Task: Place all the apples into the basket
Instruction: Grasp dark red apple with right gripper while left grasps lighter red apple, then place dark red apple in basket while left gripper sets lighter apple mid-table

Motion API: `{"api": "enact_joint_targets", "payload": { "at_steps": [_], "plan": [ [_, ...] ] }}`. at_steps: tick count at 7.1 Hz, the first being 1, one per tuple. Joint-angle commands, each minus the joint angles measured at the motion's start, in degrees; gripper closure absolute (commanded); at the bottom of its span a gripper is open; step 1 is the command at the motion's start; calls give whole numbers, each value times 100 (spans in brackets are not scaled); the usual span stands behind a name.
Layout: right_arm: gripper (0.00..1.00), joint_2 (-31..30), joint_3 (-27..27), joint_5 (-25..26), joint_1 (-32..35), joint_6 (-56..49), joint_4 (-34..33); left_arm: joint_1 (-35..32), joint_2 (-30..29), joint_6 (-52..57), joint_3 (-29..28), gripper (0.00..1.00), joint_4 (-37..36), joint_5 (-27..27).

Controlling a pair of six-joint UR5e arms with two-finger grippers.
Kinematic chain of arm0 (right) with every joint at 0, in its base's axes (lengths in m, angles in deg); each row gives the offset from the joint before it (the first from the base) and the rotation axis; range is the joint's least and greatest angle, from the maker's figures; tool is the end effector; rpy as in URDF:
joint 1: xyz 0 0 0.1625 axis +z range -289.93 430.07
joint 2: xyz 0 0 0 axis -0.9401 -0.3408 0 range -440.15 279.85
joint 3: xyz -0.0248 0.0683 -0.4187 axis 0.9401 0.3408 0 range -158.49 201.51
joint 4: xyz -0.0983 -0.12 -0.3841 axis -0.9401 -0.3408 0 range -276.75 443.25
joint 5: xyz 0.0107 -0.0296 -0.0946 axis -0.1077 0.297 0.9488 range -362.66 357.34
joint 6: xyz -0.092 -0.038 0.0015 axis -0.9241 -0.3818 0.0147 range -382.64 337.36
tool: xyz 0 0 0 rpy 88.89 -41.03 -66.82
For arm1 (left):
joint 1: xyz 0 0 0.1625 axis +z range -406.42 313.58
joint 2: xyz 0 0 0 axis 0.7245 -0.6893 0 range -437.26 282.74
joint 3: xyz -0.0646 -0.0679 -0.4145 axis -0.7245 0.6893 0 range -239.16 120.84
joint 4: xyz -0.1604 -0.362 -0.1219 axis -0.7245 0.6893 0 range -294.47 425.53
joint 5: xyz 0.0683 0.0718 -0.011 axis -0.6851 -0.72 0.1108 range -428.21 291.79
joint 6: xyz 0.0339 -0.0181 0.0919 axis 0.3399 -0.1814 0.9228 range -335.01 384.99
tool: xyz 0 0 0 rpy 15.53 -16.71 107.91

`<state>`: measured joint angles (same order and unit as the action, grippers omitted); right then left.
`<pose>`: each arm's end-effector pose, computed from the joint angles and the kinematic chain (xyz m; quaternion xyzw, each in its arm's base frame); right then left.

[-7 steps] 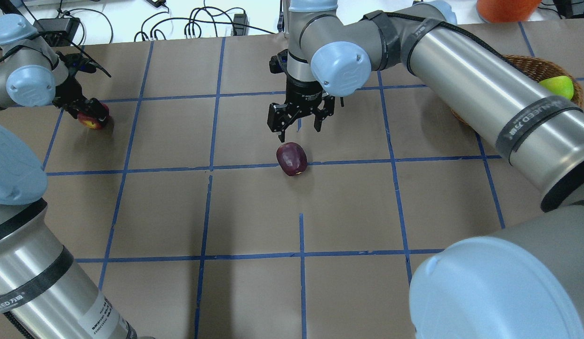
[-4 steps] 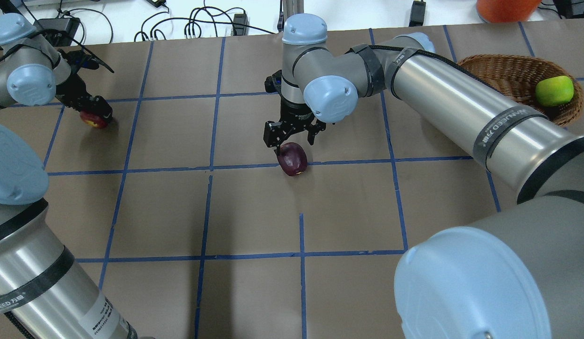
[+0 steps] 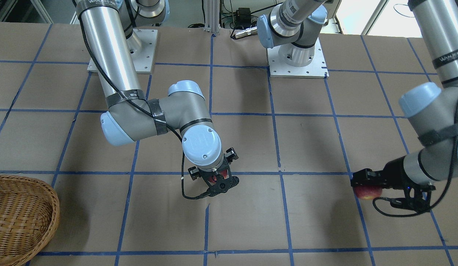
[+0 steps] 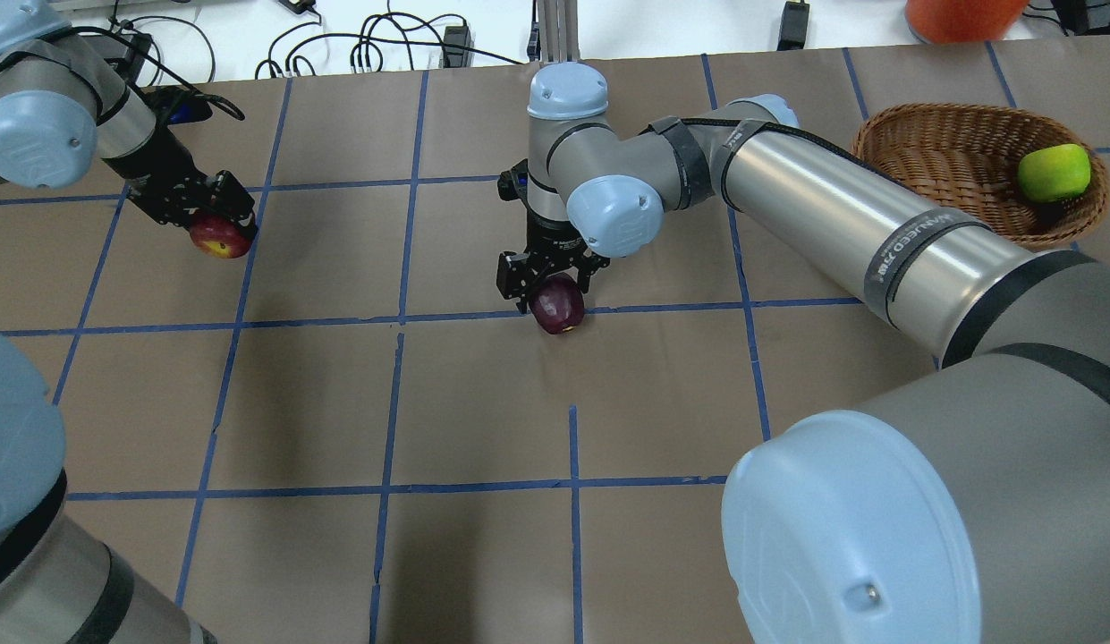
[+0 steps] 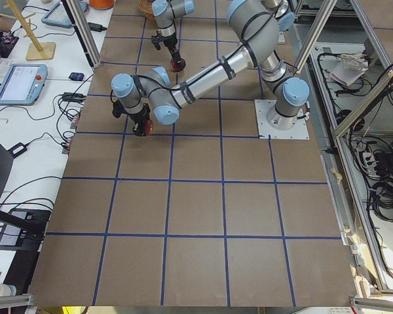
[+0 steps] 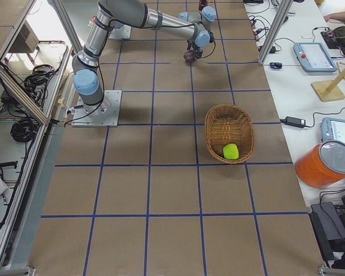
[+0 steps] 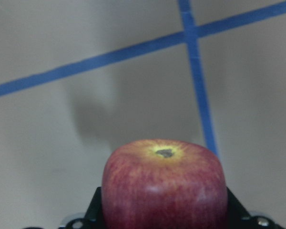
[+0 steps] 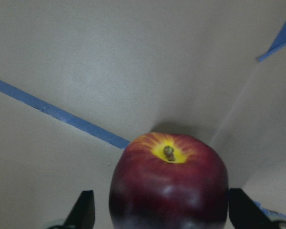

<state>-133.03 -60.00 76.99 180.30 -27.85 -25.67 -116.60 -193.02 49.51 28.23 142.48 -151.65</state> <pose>0.3779 -0.5880 0.2000 -0.2110 0.9697 0.0954 0.0781 0.0763 -0.6381 0.2762 -0.0357 -0.9939 -0.0598 0.0859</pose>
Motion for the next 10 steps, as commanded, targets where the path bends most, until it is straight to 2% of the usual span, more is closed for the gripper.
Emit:
{"api": "enact_joint_targets", "payload": {
  "at_steps": [1, 2, 4, 5, 6, 7, 8, 9, 10],
  "plan": [
    [79, 32, -13, 24, 17, 12, -76, -887, 859, -1450, 786, 80, 31, 100],
    [100, -12, 39, 137, -1, 29, -42, -1432, 992, -2380, 988, 80, 5, 83],
    [100, -222, 171, 199, -481, 20, 38, -2216, 924, -3596, 1454, 80, -861, 82],
    [100, -345, 354, 496, -1154, 3, 377, -2542, 776, -4055, 1787, 79, -1675, 82],
    [100, -442, 634, 525, -1874, -67, 737, -2902, 652, -4616, 2016, 78, -2474, 91],
    [100, -486, 1029, 586, -2447, -94, 1098, -3297, 390, -5066, 2001, 77, -3013, 117],
    [100, -443, 1363, 1030, -2888, -146, 1214, -3710, 205, -5209, 1923, 77, -3193, 109],
    [100, -425, 1454, 1435, -3206, -312, 1189, -3966, 55, -5524, 1783, 55, -3203, 91],
    [100, -364, 1455, 1657, -3487, -818, 1102, -4012, -25, -5571, 1729, 22, -3186, 82]
  ]
}}
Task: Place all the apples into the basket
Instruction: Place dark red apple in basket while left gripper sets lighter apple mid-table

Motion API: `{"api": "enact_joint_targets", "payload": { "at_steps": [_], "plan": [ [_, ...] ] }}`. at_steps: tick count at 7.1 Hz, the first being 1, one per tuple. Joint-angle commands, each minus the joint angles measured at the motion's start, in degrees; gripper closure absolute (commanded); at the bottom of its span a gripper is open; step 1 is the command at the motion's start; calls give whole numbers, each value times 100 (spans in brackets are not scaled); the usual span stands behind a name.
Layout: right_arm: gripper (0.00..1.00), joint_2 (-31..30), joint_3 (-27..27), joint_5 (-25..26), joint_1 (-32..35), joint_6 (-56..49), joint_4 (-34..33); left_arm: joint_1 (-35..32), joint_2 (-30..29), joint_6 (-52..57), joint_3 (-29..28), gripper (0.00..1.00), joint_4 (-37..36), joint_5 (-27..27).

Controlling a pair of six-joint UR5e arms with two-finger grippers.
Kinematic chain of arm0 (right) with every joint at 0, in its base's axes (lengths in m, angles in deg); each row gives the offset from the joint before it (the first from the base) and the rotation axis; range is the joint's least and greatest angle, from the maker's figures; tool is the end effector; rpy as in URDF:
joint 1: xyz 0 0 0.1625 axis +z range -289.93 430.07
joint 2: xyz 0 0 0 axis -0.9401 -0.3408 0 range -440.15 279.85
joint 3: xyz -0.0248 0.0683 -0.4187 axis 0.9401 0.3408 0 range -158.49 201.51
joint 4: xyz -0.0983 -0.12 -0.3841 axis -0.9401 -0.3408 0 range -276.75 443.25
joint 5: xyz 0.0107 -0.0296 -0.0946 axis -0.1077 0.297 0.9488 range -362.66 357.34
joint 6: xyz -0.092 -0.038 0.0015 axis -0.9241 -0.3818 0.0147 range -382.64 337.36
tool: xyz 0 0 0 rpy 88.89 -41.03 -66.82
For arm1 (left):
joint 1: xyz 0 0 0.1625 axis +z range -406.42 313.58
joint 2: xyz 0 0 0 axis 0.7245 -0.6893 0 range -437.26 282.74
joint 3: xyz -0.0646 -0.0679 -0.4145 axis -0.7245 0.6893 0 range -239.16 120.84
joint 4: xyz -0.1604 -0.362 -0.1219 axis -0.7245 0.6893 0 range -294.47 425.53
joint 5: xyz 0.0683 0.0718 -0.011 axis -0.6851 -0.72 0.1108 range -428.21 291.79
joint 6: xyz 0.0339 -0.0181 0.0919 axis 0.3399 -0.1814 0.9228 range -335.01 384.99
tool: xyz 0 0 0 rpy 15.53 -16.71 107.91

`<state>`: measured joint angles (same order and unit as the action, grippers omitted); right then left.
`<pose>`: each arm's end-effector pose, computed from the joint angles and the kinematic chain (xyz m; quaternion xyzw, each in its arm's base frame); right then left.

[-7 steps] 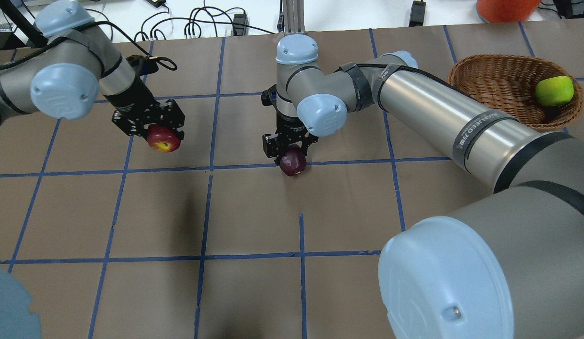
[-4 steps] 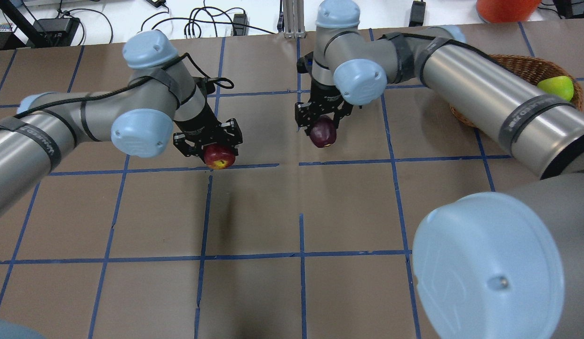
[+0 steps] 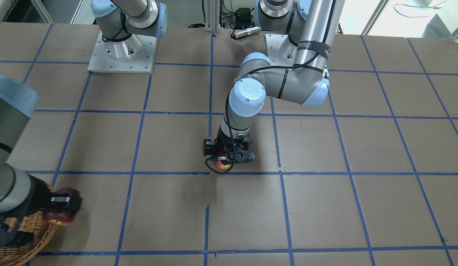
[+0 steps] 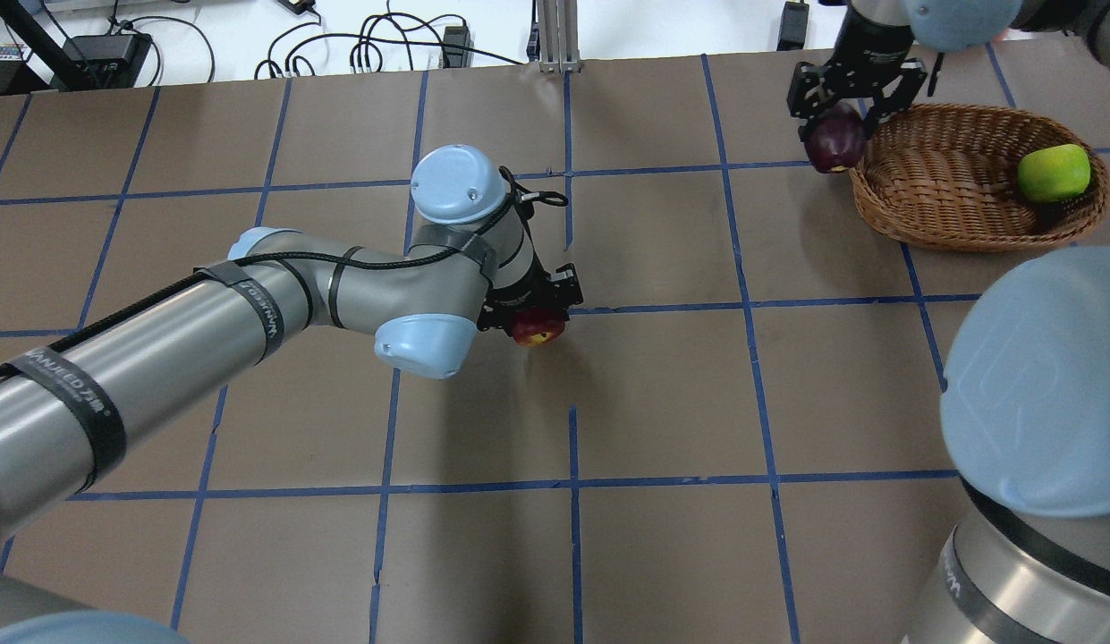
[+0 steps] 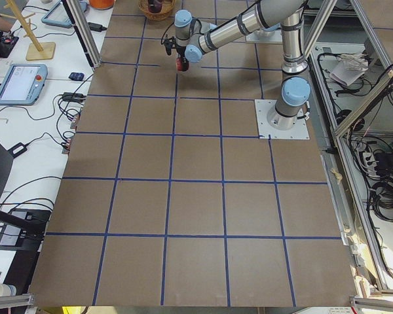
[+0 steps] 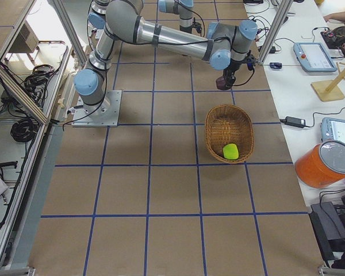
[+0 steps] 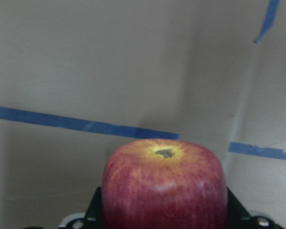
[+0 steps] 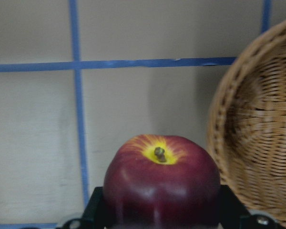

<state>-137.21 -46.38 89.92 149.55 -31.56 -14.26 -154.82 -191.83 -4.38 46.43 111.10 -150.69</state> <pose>-0.0030 -0.7216 0.3403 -0.0133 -0.9992 -0.0324 0.0173 -0.3229 -0.5073 0.2050 0.0929 -0.9928 0.0076 0.0750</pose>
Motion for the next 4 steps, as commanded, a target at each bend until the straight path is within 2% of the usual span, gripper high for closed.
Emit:
{"api": "enact_joint_targets", "payload": {
  "at_steps": [1, 2, 3, 4],
  "plan": [
    [100, 220, 110, 392, -824, -861, -57, -174, -206, -130, -169, 1, -57, -30],
    [100, 344, 127, 384, -1116, -1126, -135, -104, -15, -130, -239, 0, -4, -65],
    [100, 536, 93, 419, -1223, -1416, -563, 10, 196, -156, -397, 0, 275, -66],
    [100, 764, 101, 402, -1372, -1506, -854, 255, 468, -113, -720, 0, 1034, -48]
  ]
}}
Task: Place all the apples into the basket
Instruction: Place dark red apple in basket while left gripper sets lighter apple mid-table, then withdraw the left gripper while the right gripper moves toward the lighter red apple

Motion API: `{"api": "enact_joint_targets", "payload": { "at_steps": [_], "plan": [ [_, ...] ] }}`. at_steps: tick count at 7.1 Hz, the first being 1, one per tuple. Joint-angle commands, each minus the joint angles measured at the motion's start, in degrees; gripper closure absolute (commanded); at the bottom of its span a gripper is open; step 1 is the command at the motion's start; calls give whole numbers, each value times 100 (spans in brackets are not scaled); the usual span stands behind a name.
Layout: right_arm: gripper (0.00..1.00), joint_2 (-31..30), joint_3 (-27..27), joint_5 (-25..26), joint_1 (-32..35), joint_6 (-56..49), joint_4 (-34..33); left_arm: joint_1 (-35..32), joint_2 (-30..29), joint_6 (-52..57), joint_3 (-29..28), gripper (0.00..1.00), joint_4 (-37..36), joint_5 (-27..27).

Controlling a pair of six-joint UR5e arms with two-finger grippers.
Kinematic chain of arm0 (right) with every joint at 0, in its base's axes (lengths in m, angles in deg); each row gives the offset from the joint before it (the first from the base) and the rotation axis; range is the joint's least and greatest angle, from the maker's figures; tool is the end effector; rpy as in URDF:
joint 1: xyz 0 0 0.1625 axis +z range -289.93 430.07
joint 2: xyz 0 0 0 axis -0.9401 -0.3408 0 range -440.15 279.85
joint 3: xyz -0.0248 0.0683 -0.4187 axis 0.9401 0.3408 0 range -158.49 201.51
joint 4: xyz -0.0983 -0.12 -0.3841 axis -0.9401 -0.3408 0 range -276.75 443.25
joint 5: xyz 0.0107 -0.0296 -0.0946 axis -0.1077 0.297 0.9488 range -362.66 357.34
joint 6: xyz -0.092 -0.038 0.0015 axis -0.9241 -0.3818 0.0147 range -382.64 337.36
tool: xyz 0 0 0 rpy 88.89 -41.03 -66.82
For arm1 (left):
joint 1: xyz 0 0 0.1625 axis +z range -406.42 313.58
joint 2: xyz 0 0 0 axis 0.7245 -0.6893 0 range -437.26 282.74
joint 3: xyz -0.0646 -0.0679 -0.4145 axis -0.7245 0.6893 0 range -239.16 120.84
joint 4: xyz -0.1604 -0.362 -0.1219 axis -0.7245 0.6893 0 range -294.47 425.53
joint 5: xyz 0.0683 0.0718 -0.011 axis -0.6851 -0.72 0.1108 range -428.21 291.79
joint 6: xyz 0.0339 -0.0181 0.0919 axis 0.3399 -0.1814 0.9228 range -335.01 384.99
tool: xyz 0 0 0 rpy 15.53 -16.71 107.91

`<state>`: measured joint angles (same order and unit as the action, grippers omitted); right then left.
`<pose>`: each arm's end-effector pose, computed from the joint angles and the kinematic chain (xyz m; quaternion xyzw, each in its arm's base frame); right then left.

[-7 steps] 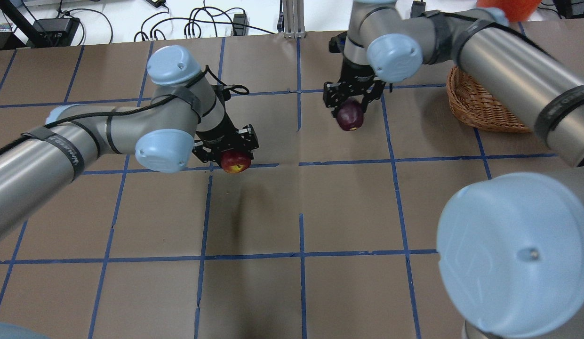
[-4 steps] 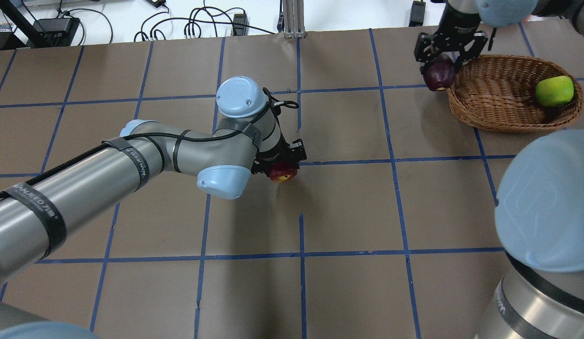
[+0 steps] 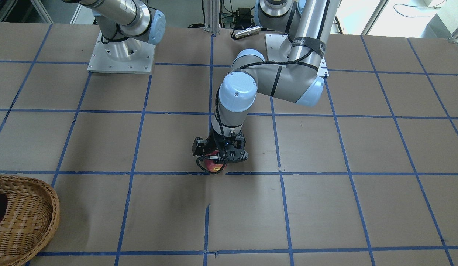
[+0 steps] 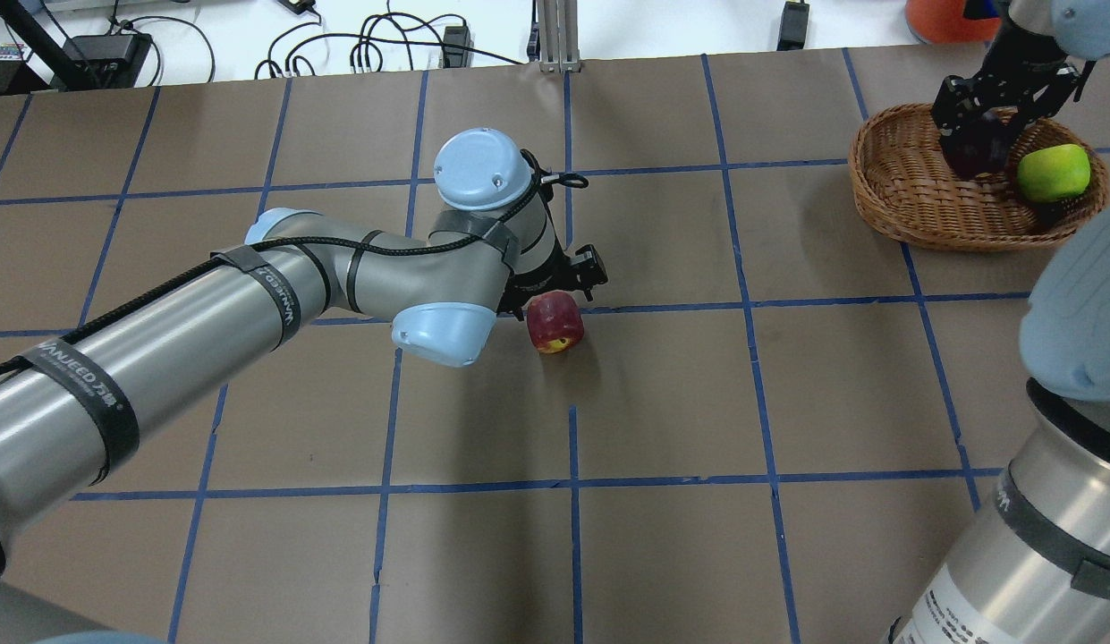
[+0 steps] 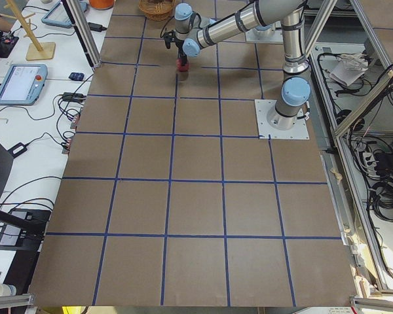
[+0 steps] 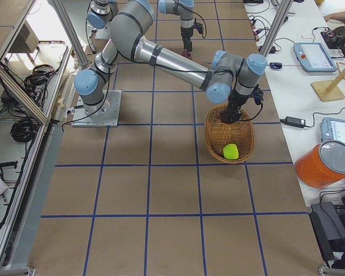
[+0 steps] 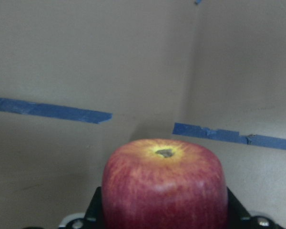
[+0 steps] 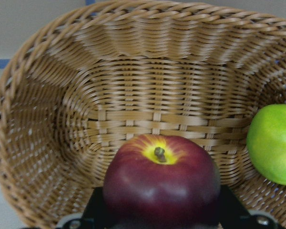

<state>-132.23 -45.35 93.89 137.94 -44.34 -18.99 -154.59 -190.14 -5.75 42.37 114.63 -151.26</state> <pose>-0.1641 -0.7273 0.2944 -0.0025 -0.9981 -0.0419 0.0447 -0.3248 -0.5240 0.2455 0.1057 -0.9909 0.0265 0.0785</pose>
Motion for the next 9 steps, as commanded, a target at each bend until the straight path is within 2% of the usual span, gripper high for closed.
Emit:
{"api": "enact_joint_targets", "payload": {
  "at_steps": [1, 2, 3, 4, 5, 6, 7, 8, 9],
  "plan": [
    [89, 434, -2, 13, -317, -238, -645, 539, 659, 373, -649, 0, 1707, 0],
    [30, 444, -11, 13, -318, -247, -622, 908, 1089, 1247, -817, 0, 2718, -53],
    [0, 366, 33, -13, -327, -238, -535, 1364, 1563, 2117, -828, 0, 3424, -53],
    [0, 191, 59, -83, -318, -238, -151, 1542, 2003, 2561, -863, 0, 3779, -53],
    [0, -158, 120, -101, -205, -221, 366, 1535, 2372, 2556, -854, 0, 3792, -149],
    [0, -545, 130, -249, 127, -160, 920, 1553, 2489, 2530, -872, 0, 3714, -176],
    [0, -740, 78, -633, 800, -98, 1256, 1605, 2551, 2556, -785, 0, 3817, -220],
    [0, -786, 34, -881, 1564, 198, 1668, 1649, 2482, 2556, -906, 0, 3966, -551],
    [0, -742, -36, -988, 2207, 706, 1716, 1658, 2421, 2556, -1064, 0, 4063, -650]
  ]
}}
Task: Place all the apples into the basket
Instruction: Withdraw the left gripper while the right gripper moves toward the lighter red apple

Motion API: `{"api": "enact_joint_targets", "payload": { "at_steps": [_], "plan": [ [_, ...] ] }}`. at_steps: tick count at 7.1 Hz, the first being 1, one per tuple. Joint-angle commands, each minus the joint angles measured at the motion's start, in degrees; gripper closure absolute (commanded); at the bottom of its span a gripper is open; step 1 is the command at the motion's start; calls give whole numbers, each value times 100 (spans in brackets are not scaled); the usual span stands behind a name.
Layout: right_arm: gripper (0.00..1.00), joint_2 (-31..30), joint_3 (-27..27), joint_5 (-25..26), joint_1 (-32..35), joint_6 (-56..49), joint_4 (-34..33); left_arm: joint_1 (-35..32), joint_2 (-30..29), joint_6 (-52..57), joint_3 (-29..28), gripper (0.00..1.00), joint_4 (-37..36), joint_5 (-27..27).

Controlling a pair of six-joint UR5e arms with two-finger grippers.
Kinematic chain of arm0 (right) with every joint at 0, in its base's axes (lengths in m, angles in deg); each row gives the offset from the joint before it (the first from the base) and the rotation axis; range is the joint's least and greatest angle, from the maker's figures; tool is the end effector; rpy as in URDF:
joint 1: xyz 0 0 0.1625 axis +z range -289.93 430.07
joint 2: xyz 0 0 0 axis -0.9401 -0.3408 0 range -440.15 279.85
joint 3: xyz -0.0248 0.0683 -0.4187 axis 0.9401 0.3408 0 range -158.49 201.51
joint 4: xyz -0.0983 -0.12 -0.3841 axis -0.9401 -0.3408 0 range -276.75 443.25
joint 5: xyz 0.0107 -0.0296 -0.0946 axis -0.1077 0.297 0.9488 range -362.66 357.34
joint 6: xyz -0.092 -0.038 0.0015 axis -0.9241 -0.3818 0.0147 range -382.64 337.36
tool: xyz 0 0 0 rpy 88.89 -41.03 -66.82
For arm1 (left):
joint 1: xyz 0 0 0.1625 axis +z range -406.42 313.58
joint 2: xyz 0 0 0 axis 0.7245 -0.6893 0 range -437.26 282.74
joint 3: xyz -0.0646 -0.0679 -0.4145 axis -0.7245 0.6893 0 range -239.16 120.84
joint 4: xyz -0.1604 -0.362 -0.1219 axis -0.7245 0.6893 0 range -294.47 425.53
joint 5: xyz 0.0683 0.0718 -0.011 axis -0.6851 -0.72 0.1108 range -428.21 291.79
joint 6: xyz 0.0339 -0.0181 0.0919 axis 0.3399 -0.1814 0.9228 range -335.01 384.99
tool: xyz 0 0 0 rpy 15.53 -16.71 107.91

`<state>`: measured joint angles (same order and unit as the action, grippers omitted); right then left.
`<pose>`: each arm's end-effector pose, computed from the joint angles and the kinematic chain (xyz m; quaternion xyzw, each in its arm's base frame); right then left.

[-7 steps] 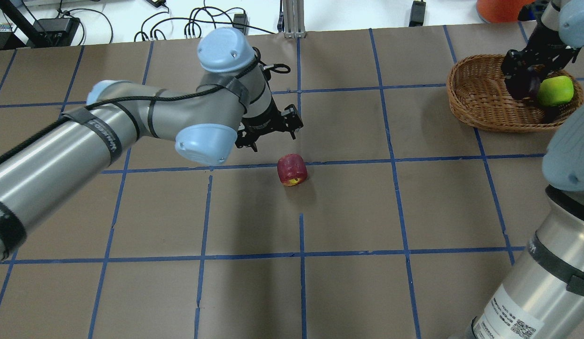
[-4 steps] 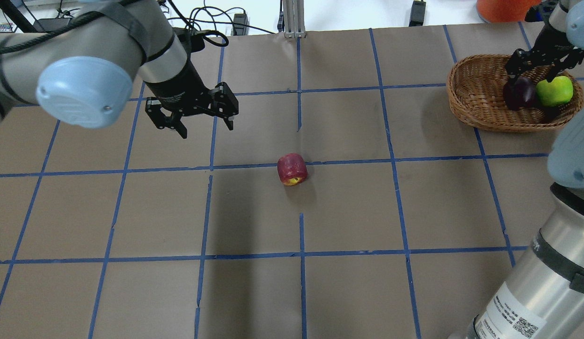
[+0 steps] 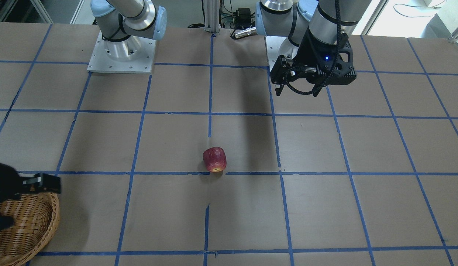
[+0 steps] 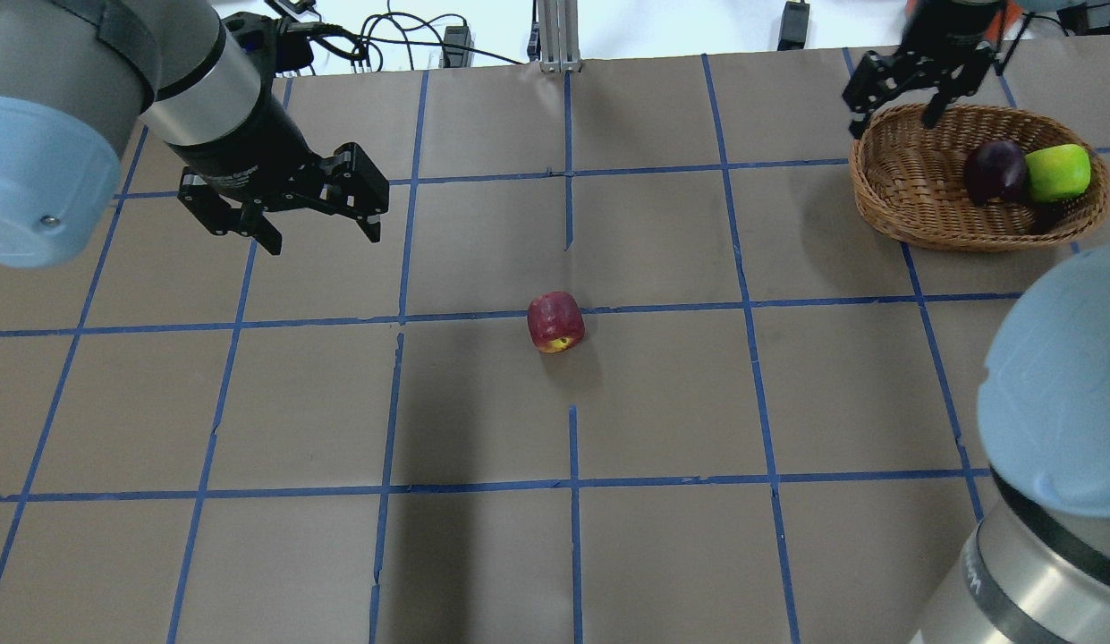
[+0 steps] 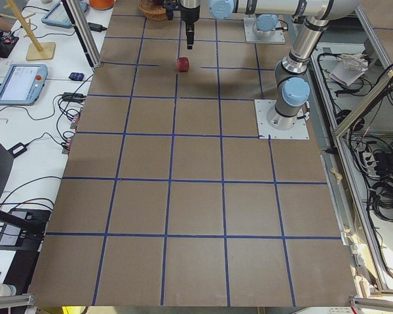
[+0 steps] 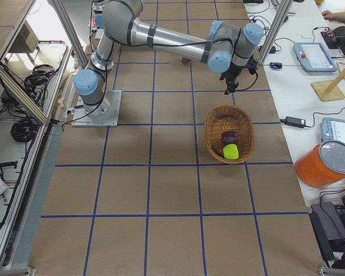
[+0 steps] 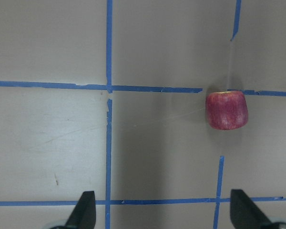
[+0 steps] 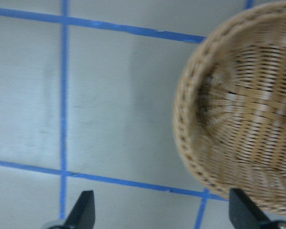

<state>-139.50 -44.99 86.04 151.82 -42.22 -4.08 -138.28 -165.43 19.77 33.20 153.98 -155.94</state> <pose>0.0356 -0.6994 0.3642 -0.0973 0.9915 0.0804 0.0316 -0.1526 -0.4755 0.4860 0.0292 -0.9993 0.0078 0.0203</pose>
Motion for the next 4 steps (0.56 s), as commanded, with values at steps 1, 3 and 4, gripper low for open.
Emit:
{"api": "enact_joint_targets", "payload": {
  "at_steps": [1, 3, 4],
  "plan": [
    [0, -15, -248, -612, 1322, 569, 156, 36, -103, -4, -374, 0, 486, -192],
    [0, 2, -660, -836, 2009, 1602, -263, 36, -104, -13, -385, 0, 534, -140],
    [0, 46, -976, -836, 2352, 1773, -824, 36, -121, -31, -393, 0, 525, -122]
  ]
}}
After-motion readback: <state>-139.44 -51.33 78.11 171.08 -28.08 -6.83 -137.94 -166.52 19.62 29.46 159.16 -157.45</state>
